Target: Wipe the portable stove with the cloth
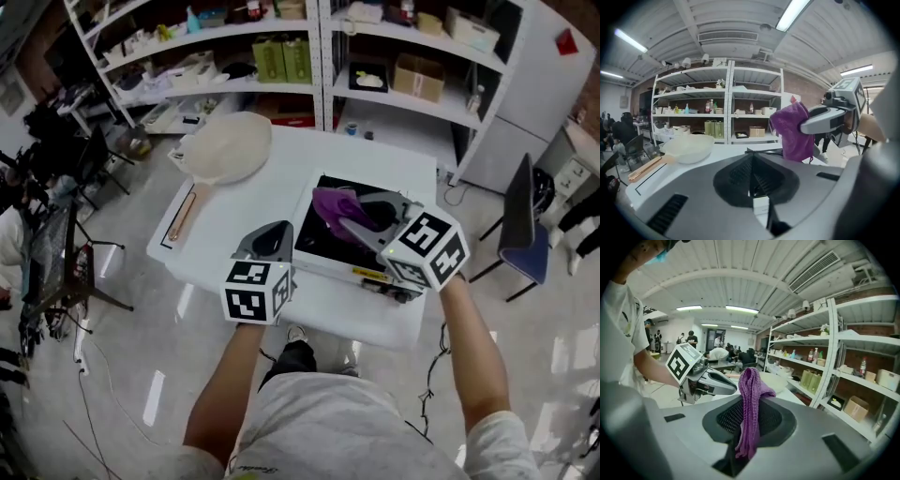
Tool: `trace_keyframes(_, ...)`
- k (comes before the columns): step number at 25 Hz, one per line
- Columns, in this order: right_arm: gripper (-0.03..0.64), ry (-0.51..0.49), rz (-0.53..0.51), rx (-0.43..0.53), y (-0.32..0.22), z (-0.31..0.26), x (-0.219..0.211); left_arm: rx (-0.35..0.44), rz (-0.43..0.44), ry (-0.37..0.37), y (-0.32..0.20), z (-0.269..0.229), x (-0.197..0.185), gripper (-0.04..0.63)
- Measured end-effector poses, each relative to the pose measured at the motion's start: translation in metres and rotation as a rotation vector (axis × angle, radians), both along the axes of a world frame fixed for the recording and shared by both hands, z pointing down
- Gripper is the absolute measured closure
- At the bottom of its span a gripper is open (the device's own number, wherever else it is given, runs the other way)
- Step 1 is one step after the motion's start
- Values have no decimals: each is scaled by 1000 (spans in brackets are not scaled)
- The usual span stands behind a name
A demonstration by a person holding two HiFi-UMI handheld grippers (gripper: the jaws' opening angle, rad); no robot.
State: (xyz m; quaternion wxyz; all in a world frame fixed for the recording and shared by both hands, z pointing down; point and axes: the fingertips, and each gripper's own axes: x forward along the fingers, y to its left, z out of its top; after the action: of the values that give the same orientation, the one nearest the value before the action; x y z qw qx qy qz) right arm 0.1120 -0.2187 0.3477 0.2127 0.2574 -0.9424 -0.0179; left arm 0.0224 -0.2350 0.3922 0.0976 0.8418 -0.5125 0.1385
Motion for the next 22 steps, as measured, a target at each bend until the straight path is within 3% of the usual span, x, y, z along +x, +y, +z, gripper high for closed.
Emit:
trace_keyframes(15, 555, -199, 545, 5, 22, 12, 150, 15, 192, -6, -2, -6, 116, 591)
trace_keyframes(22, 555, -208, 670, 24, 26, 22, 182, 14, 218, -11, -7, -4, 135, 591)
